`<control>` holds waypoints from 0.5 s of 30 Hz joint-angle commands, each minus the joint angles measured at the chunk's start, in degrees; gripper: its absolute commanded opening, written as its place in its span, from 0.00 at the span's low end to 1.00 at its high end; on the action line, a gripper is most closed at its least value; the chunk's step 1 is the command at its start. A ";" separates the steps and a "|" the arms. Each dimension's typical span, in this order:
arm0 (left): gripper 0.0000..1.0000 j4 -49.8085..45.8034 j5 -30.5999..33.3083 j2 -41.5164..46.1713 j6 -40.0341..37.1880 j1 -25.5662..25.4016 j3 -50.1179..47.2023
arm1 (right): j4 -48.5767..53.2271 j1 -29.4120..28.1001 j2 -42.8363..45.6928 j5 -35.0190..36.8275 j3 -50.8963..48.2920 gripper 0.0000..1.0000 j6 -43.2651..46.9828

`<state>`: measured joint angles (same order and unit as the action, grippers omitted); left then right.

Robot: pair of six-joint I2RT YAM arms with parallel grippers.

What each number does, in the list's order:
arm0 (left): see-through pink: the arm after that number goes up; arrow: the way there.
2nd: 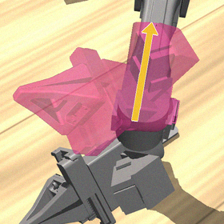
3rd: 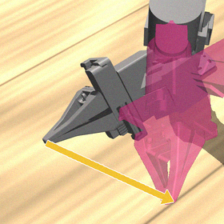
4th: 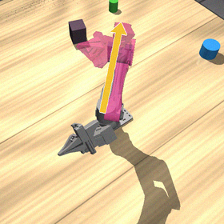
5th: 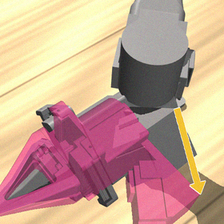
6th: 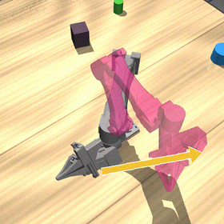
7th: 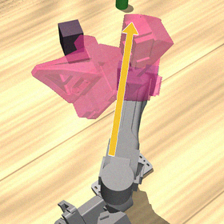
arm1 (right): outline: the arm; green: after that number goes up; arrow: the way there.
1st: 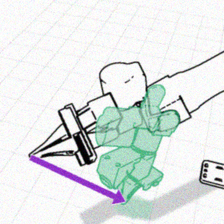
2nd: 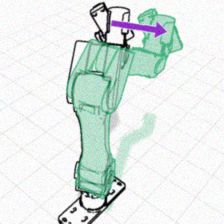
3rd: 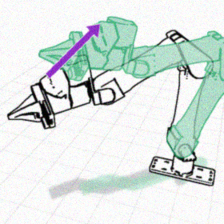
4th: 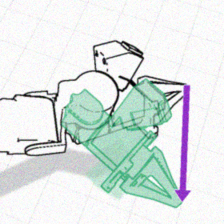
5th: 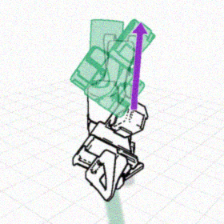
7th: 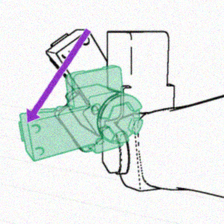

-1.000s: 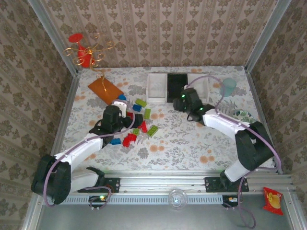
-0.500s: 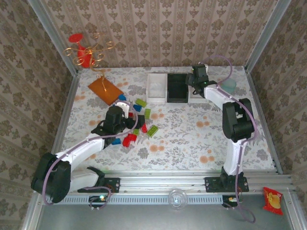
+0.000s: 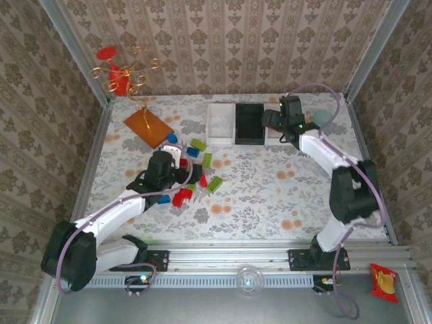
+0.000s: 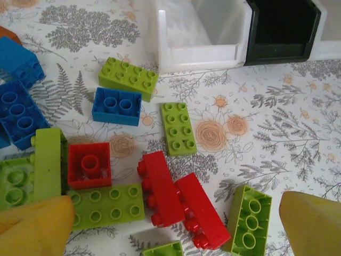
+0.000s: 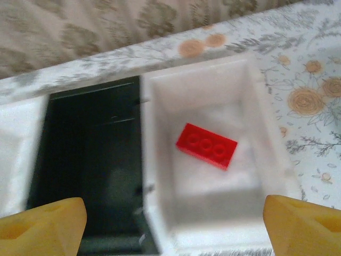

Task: Sort the legos into containers by color
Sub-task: Pick up the lego from the center of the table.

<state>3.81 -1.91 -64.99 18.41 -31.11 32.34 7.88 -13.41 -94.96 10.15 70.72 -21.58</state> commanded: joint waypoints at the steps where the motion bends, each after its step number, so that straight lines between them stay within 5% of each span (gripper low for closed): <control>1: 1.00 -4.65 2.35 1.61 -0.35 -0.19 0.45 | -1.09 -6.22 6.65 -4.05 -7.56 0.88 4.09; 7: 1.00 -3.43 -5.70 2.68 -0.38 7.57 -2.37 | -4.12 -21.63 10.32 -6.87 -18.24 0.93 15.84; 11: 0.99 1.25 -14.94 5.48 1.82 13.50 -7.03 | -6.83 -27.51 9.26 -7.09 -21.77 0.97 18.13; 15: 0.99 1.08 -15.95 8.12 1.98 15.64 -8.51 | -10.37 -31.74 5.62 -11.00 -22.48 0.99 19.91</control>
<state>3.03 -13.17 -58.96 19.35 -16.21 24.34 1.96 -43.38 -87.29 2.17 48.38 -5.17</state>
